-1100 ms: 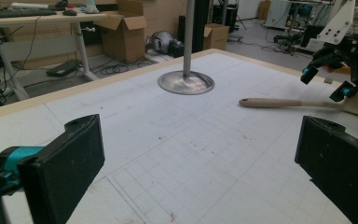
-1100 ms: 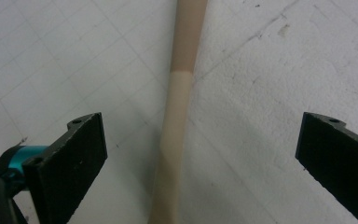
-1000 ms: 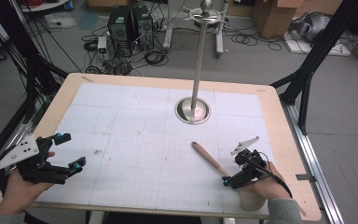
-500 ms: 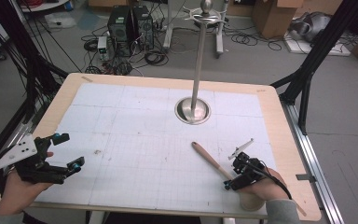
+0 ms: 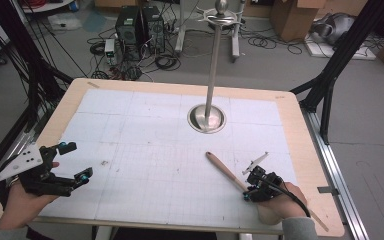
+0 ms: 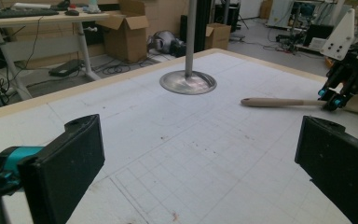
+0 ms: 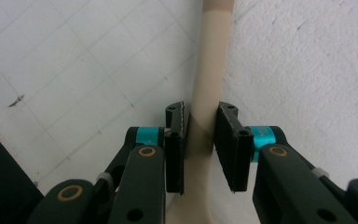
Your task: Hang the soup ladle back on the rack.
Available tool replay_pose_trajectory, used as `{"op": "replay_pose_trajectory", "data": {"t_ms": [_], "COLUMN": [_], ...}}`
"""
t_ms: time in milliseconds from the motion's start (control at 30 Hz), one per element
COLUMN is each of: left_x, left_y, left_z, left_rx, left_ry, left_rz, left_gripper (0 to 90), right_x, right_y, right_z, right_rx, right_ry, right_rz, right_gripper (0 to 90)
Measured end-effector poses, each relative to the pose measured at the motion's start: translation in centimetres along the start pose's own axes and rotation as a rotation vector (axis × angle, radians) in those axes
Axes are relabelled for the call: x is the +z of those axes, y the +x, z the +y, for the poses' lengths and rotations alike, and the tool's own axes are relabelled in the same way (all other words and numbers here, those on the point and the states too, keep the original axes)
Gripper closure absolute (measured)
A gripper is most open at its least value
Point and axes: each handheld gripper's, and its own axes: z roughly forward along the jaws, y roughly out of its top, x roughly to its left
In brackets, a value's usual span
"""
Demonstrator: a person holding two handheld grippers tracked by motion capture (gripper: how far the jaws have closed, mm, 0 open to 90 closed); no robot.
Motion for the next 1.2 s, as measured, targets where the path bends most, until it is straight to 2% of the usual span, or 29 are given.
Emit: {"op": "replay_pose_trajectory", "data": {"t_ms": [100, 200, 267, 400, 500, 633, 833, 933, 1100, 1200], "left_x": [0.1, 0.2, 0.2, 0.3, 0.2, 0.0, -0.1, -0.1, -0.3, -0.3], "left_y": [0.0, 0.1, 0.2, 0.3, 0.2, 0.2, 0.3, 0.4, 0.4, 0.4], "left_z": [0.1, 0.0, 0.0, -0.1, -0.1, 0.0, -0.1, -0.3, -0.3, -0.4], "left_rx": [0.000, -0.004, -0.004, -0.007, -0.008, -0.006, -0.013, -0.016, -0.016, -0.017], "left_ry": [-0.001, -0.002, 0.000, 0.001, 0.000, -0.005, -0.003, 0.000, -0.001, 0.000], "left_rz": [-0.004, -0.004, -0.004, -0.004, -0.001, 0.001, 0.006, 0.010, 0.014, 0.018], "left_gripper": [1.8, 1.8, 1.8, 1.8, 1.8, 1.8, 1.8, 1.8, 1.8, 1.8], "right_x": [0.0, 0.0, -0.2, -1.2, -1.7, -2.1, -3.6, -4.4, -5.5, -6.2], "right_y": [0.0, -0.3, -0.4, -0.7, -0.7, -0.9, -1.6, -2.1, -3.3, -4.1], "right_z": [-0.1, -0.4, -0.6, -0.6, -0.5, -0.7, -0.7, -0.5, -0.3, -0.4], "right_rx": [0.024, 0.011, 0.022, 0.064, 0.045, 0.056, 0.070, 0.067, 0.056, 0.043], "right_ry": [-0.007, -0.035, -0.052, -0.128, -0.162, -0.204, -0.312, -0.376, -0.446, -0.483], "right_rz": [0.003, 0.015, 0.020, 0.042, 0.040, 0.027, 0.011, 0.013, 0.005, 0.022], "right_gripper": [76.1, 77.1, 77.2, 77.3, 77.2, 77.3, 77.3, 77.4, 77.4, 77.4]}}
